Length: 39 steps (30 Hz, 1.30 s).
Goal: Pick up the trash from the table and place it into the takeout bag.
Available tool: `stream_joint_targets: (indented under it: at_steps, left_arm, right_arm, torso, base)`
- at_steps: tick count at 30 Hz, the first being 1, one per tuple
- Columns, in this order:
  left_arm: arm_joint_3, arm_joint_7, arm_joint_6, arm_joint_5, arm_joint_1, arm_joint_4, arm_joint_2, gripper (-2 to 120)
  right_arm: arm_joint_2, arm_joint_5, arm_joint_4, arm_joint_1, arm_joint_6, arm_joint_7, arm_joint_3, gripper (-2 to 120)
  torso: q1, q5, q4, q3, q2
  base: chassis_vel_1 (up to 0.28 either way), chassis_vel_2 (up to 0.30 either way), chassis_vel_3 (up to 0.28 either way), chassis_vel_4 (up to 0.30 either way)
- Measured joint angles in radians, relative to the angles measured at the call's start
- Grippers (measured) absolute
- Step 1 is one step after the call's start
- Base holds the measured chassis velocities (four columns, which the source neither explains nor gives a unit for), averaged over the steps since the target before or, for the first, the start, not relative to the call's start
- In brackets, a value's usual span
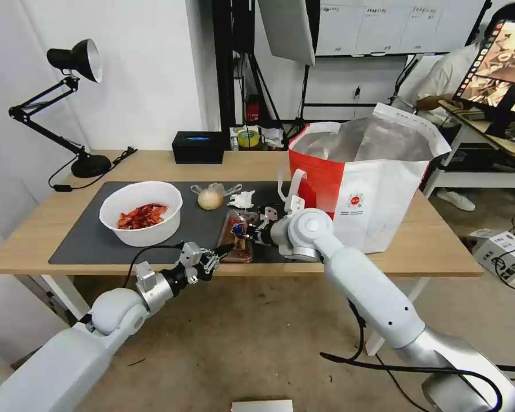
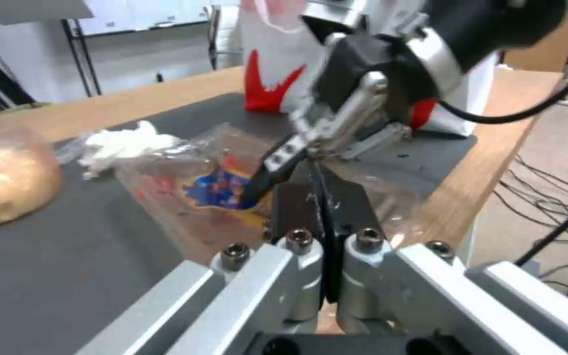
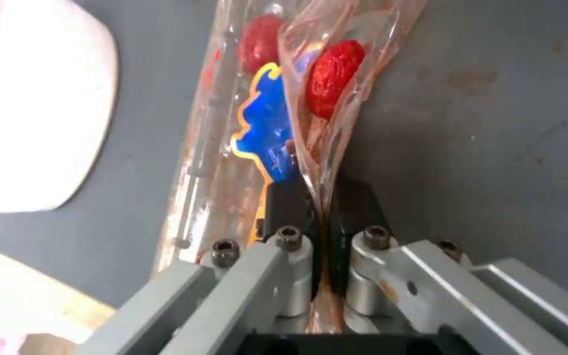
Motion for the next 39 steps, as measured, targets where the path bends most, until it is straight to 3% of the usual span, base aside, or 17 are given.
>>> stream_joint_targets:
  at_steps: [10,12,16,18,20,22,24,26,27,29,33,36,39]
  left_arm:
    - [-0.192,-0.001,-0.018,-0.011,0.153,-0.032,-0.005,0]
    - [-0.267,0.0,-0.029,-0.009,0.224,-0.032,-0.022,9]
    - [-0.339,0.005,-0.041,-0.004,0.297,-0.045,-0.046,25]
    - [-0.345,0.006,-0.041,-0.004,0.304,-0.049,-0.05,27]
    - [-0.358,0.005,-0.041,-0.002,0.319,-0.063,-0.064,40]
    - [-0.359,0.005,-0.041,-0.001,0.32,-0.065,-0.068,41]
    - [-0.357,0.001,-0.041,0.002,0.32,-0.073,-0.081,54]
    - [-0.356,0.001,-0.041,0.002,0.32,-0.073,-0.083,55]
    - [-0.351,-0.001,-0.041,0.005,0.32,-0.075,-0.091,64]
    - [-0.344,-0.006,-0.041,0.008,0.319,-0.075,-0.097,74]
    - [-0.335,-0.017,-0.041,0.01,0.316,-0.073,-0.099,81]
    - [-0.314,-0.032,-0.042,0.012,0.306,-0.07,-0.101,97]
    - [-0.296,-0.043,-0.042,0.012,0.296,-0.067,-0.102,105]
  right_arm:
    - [-0.058,-0.053,0.101,-0.015,0.022,-0.106,0.028,0]
    - [-0.072,-0.087,0.135,-0.014,0.035,-0.17,0.036,0]
    - [-0.082,-0.128,0.179,0.005,0.065,-0.252,0.045,0]
    - [-0.082,-0.136,0.185,0.011,0.076,-0.265,0.046,0]
    - [-0.082,-0.156,0.21,0.041,0.14,-0.306,0.061,0]
    - [-0.082,-0.16,0.214,0.049,0.161,-0.312,0.065,0]
    - [-0.087,-0.193,0.231,0.086,0.28,-0.334,0.084,0]
    - [-0.089,-0.2,0.232,0.091,0.299,-0.335,0.086,0]
    - [-0.102,-0.251,0.237,0.115,0.379,-0.337,0.092,0]
    - [-0.129,-0.346,0.236,0.139,0.451,-0.336,0.096,0]
    - [-0.158,-0.425,0.231,0.153,0.491,-0.33,0.107,0]
    - [-0.235,-0.573,0.219,0.155,0.53,-0.314,0.139,0]
    - [-0.276,-0.594,0.212,0.137,0.534,-0.3,0.161,0]
  torso:
    - [0.0,-0.0001,-0.0002,0.0,0.0]
    - [0.0,-0.0002,0.0,0.0,0.0]
    - [0.0,-0.0002,0.0,-0.001,0.0]
    - [0.0,0.0,0.0,-0.001,0.0]
    - [0.0,-0.0001,-0.0001,-0.001,0.001]
    - [0.0,0.0,0.0,-0.001,0.001]
    - [0.0,0.0,-0.0001,-0.001,0.001]
    - [0.0,0.0,-0.0001,-0.001,0.001]
    - [0.0,-0.0001,-0.0001,-0.001,0.001]
    - [0.0,0.0,-0.0001,0.0,0.001]
    - [0.0,0.0,-0.0001,-0.001,0.001]
    - [0.0,0.0002,-0.0002,0.0,0.001]
    - [0.0,0.0003,-0.0005,-0.001,0.001]
  base:
    - [0.0,0.0,0.0,0.0]
    - [0.0,0.0,0.0,0.0]
    - [0.0,0.0,0.0,0.0]
    - [0.0,0.0,0.0,0.0]
    - [0.0,0.0,0.0,0.0]
    - [0.0,0.0,0.0,0.0]
    - [0.0,0.0,0.0,0.0]
    - [0.0,0.0,0.0,0.0]
    - [0.0,0.0,0.0,0.0]
    - [0.0,0.0,0.0,0.0]
    - [0.0,0.0,0.0,0.0]
    - [0.0,0.0,0.0,0.0]
    - [0.0,0.0,0.0,0.0]
